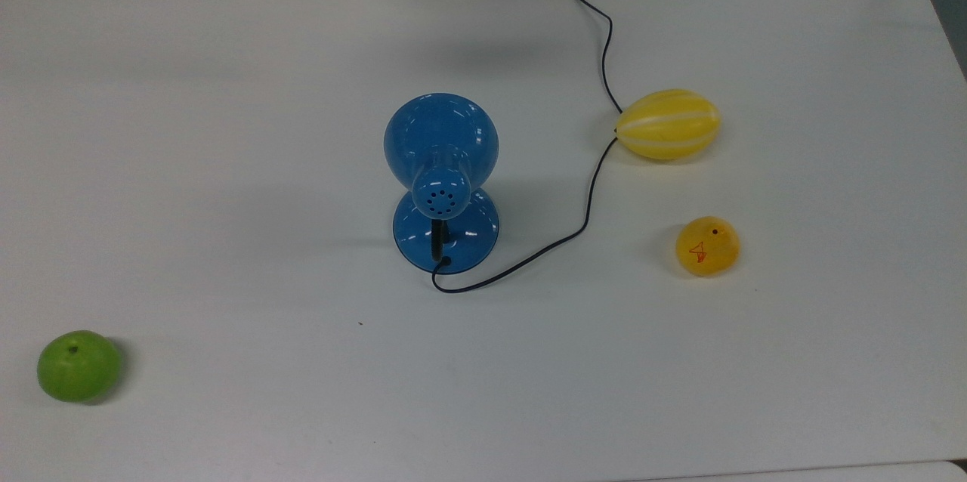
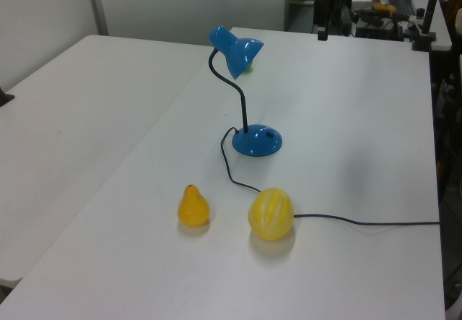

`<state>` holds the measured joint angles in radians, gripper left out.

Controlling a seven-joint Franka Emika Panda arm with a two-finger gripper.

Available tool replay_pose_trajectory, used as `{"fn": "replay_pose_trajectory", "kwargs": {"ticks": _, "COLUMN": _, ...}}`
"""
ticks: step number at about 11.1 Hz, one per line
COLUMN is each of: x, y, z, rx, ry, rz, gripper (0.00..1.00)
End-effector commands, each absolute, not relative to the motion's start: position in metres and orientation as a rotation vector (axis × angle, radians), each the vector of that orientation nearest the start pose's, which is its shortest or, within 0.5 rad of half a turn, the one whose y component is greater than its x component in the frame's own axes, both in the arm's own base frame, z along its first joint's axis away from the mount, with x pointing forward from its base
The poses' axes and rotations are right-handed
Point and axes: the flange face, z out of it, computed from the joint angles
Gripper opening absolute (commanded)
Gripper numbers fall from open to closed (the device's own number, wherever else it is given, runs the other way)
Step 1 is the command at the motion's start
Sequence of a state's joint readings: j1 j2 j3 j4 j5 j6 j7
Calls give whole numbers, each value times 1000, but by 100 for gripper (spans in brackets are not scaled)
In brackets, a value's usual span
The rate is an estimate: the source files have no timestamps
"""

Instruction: Turn on desk lamp

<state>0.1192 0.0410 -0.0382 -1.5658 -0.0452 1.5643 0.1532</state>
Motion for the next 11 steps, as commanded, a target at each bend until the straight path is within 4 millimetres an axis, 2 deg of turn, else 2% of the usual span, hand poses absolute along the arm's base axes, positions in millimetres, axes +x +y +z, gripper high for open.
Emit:
{"fn": "replay_pose_trajectory", "kwargs": {"ticks": 1, "x": 567, "y": 37, "z": 605, "rx": -3189, "ry": 77, "rz": 34, "gripper": 100}}
{"fn": "replay_pose_trajectory", "kwargs": {"ticks": 8, "x": 567, "y": 37, "z": 603, "rx": -3197, "ry": 84, "rz": 40, "gripper": 100}}
{"fn": "replay_pose_trajectory", "kwargs": {"ticks": 9, "x": 568, "y": 38, "z": 602, "rx": -3207, "ry": 79, "rz": 41, "gripper": 93}}
{"fn": "replay_pose_trajectory", "kwargs": {"ticks": 10, "x": 568, "y": 38, "z": 602, "rx": -3215, "ry": 66, "rz": 43, "gripper": 75}}
{"fn": "replay_pose_trajectory", "kwargs": {"ticks": 11, "x": 568, "y": 38, "z": 602, "rx": -3216, "ry": 59, "rz": 40, "gripper": 45}}
